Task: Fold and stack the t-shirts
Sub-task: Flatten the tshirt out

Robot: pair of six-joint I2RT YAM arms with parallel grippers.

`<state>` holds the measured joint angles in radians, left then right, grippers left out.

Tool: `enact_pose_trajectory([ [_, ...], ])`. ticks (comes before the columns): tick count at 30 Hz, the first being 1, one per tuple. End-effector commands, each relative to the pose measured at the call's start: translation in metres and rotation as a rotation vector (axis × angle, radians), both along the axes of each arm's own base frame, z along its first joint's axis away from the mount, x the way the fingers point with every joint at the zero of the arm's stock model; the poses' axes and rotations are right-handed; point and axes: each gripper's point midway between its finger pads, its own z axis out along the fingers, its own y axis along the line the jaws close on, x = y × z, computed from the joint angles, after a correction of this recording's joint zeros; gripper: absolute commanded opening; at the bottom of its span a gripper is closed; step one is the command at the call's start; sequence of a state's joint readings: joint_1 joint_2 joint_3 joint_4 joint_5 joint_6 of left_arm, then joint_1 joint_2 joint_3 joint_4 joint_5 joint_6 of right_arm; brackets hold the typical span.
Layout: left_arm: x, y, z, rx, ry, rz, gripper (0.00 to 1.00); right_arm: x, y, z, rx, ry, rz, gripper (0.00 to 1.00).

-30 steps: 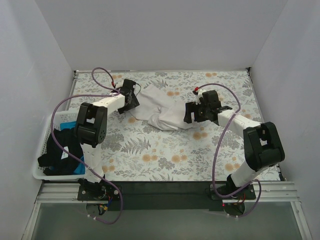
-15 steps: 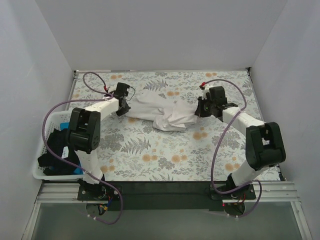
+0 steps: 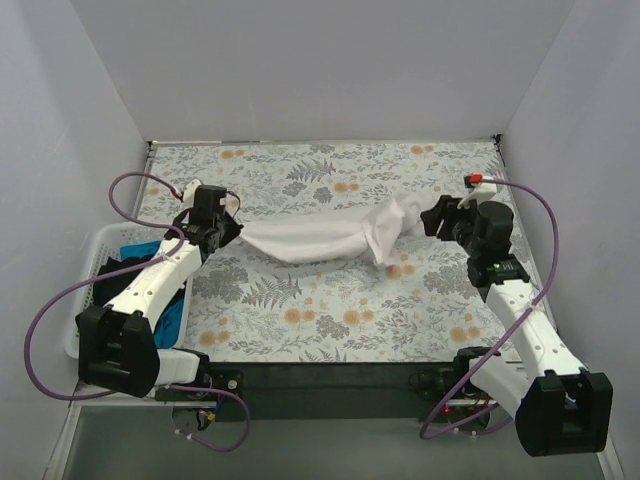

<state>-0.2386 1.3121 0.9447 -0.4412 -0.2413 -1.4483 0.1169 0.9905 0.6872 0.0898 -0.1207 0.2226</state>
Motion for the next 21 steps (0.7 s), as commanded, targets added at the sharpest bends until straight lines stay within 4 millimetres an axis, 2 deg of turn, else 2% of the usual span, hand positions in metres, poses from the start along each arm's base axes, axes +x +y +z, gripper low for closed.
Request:
enact_pose_trajectory([
  [1,-0.020,-0.004,-0.020,-0.014,0.052,-0.037,0.00,-0.025,0.009,-0.034,0.082,0.101,0.024,0.63],
  [3,-0.024,-0.003,-0.027,0.001,0.060,-0.057,0.00,-0.038,0.019,-0.050,0.087,0.159,0.088,0.63],
  [7,-0.030,0.001,-0.036,0.030,0.066,-0.075,0.00,-0.055,0.053,-0.071,0.047,0.227,0.248,0.65],
  [8,-0.031,0.001,-0.036,0.033,0.060,-0.076,0.00,-0.062,0.072,-0.072,0.021,0.226,0.308,0.66],
  [10,-0.033,0.001,-0.038,0.036,0.054,-0.080,0.00,-0.069,0.089,-0.087,-0.077,0.265,0.341,0.66],
  [13,-0.033,0.004,-0.038,0.051,0.052,-0.082,0.00,-0.066,0.100,-0.105,-0.164,0.311,0.332,0.66],
  [15,-0.033,0.005,-0.037,0.061,0.048,-0.080,0.00,-0.062,0.119,-0.098,-0.193,0.300,0.354,0.66],
  [16,-0.032,0.006,-0.035,0.065,0.044,-0.078,0.00,-0.055,0.116,-0.112,-0.252,0.331,0.304,0.65],
  [17,-0.033,0.007,-0.034,0.070,0.040,-0.078,0.00,-0.051,0.129,-0.104,-0.274,0.317,0.316,0.65],
  [18,-0.033,0.008,-0.034,0.074,0.040,-0.074,0.00,-0.047,0.130,-0.106,-0.311,0.324,0.290,0.65],
  [19,-0.033,0.009,-0.034,0.076,0.041,-0.072,0.00,-0.047,0.134,-0.120,-0.351,0.361,0.292,0.64],
  [20,-0.034,0.009,-0.034,0.076,0.039,-0.072,0.00,-0.049,0.148,-0.117,-0.370,0.361,0.317,0.64],
  [21,-0.034,0.009,-0.034,0.077,0.041,-0.071,0.00,-0.050,0.153,-0.121,-0.388,0.374,0.320,0.64],
])
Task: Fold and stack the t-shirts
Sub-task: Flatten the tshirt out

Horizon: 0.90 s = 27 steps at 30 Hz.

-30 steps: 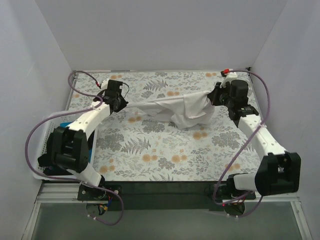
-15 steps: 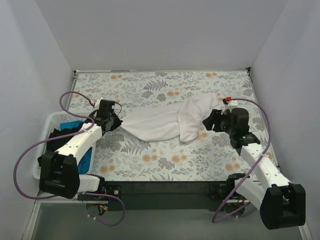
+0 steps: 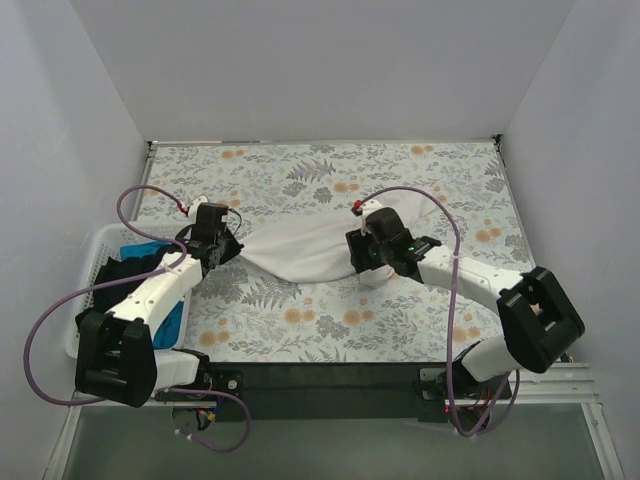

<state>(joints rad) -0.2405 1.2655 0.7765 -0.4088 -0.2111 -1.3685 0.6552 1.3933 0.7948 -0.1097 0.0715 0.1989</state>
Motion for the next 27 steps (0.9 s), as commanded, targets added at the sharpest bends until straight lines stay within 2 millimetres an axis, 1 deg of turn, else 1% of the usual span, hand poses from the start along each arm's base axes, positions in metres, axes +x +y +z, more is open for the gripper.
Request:
enact_pose_trajectory([
  [1,0.003,0.005,0.015,0.022,-0.057,0.008,0.00,0.013,0.010,-0.002,-0.136,-0.041,-0.037,0.64],
  [2,0.002,0.005,0.015,0.024,-0.058,0.009,0.00,0.007,0.016,-0.007,-0.160,-0.033,-0.026,0.63],
  [3,0.003,0.006,0.016,0.026,-0.060,0.011,0.00,0.007,0.016,-0.008,-0.179,-0.027,-0.040,0.63],
  [4,0.003,0.007,0.017,0.030,-0.063,0.013,0.00,0.007,0.012,-0.017,-0.223,-0.020,-0.062,0.63],
  [5,0.003,0.007,0.017,0.029,-0.064,0.014,0.00,0.005,0.012,-0.020,-0.245,-0.017,-0.062,0.62],
  [6,0.003,0.007,0.017,0.028,-0.062,0.015,0.00,0.007,0.006,-0.020,-0.275,-0.020,-0.102,0.61],
  [7,0.003,0.007,0.017,0.028,-0.064,0.015,0.00,0.007,0.002,-0.024,-0.304,-0.014,-0.116,0.60],
  [10,0.003,0.007,0.016,0.031,-0.060,0.017,0.00,0.008,-0.008,-0.025,-0.358,-0.013,-0.149,0.58],
  [12,0.003,0.007,0.018,0.030,-0.064,0.019,0.00,0.005,-0.007,-0.029,-0.362,0.002,-0.138,0.58],
  [13,0.003,0.008,0.017,0.030,-0.064,0.021,0.00,0.003,-0.009,-0.034,-0.375,0.017,-0.134,0.58],
  [15,0.002,0.008,0.018,0.034,-0.064,0.022,0.00,0.003,-0.012,-0.036,-0.393,0.022,-0.140,0.58],
  [17,0.002,0.010,0.019,0.040,-0.069,0.030,0.00,0.002,-0.019,-0.038,-0.425,0.030,-0.151,0.48],
  [19,0.001,0.013,0.021,0.050,-0.075,0.038,0.00,0.003,-0.027,-0.032,-0.442,0.015,-0.165,0.31],
  [20,0.001,0.014,0.026,0.051,-0.086,0.042,0.00,0.005,-0.039,-0.030,-0.461,0.022,-0.184,0.12],
  [21,0.001,0.017,0.028,0.061,-0.093,0.053,0.00,0.007,-0.045,-0.024,-0.457,0.018,-0.203,0.02],
  [22,0.001,0.018,0.032,0.063,-0.102,0.059,0.00,0.012,-0.052,-0.006,-0.436,-0.014,-0.229,0.01],
  [23,-0.003,0.020,0.033,0.069,-0.091,0.062,0.00,0.021,-0.067,0.007,-0.425,-0.024,-0.276,0.01],
  [24,-0.004,0.021,0.038,0.071,-0.098,0.065,0.00,0.032,-0.073,0.030,-0.403,-0.058,-0.292,0.01],
  [25,-0.005,0.022,0.043,0.074,-0.101,0.068,0.00,0.038,-0.079,0.057,-0.347,-0.095,-0.313,0.01],
  [26,-0.006,0.023,0.051,0.080,-0.100,0.066,0.00,0.053,-0.101,0.075,-0.317,-0.110,-0.378,0.01],
  [27,-0.006,0.024,0.061,0.085,-0.116,0.064,0.00,0.071,-0.107,0.115,-0.266,-0.171,-0.405,0.01],
])
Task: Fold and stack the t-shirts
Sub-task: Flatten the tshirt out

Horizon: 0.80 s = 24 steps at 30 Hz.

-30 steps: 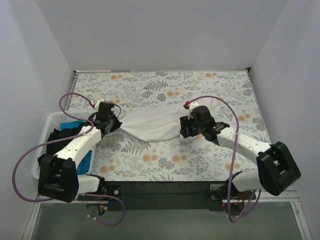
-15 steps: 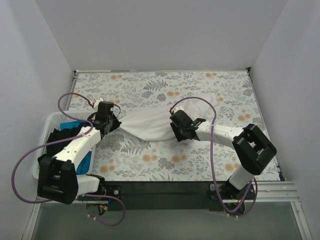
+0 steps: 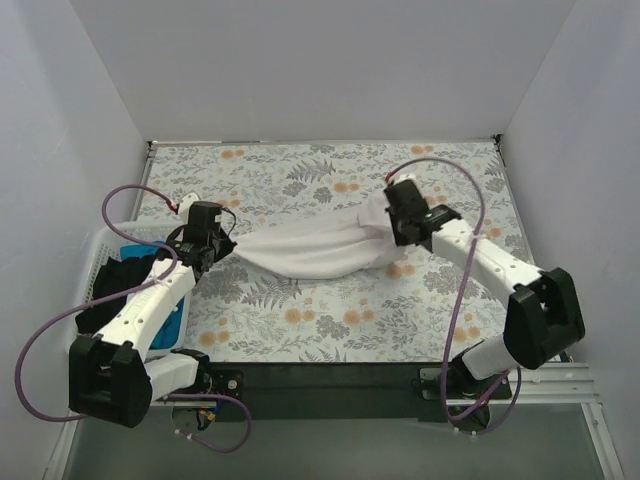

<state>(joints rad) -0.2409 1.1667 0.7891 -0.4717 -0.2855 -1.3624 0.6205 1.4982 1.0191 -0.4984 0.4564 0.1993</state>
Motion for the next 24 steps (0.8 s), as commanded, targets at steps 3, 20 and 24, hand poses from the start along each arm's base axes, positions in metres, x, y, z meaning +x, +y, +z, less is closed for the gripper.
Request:
enact_pose_trajectory([
  [3,0.005,0.011,0.058,0.044,-0.099,0.022,0.00,0.090,-0.048,0.183,0.264,-0.367,-0.127,0.07],
  [20,0.027,-0.023,-0.020,-0.022,0.071,-0.093,0.00,0.106,-0.016,0.104,0.641,-0.123,0.026,0.59],
  [24,0.025,-0.014,-0.022,0.020,0.067,-0.078,0.00,0.074,-0.003,0.050,0.794,-0.077,0.021,0.56],
])
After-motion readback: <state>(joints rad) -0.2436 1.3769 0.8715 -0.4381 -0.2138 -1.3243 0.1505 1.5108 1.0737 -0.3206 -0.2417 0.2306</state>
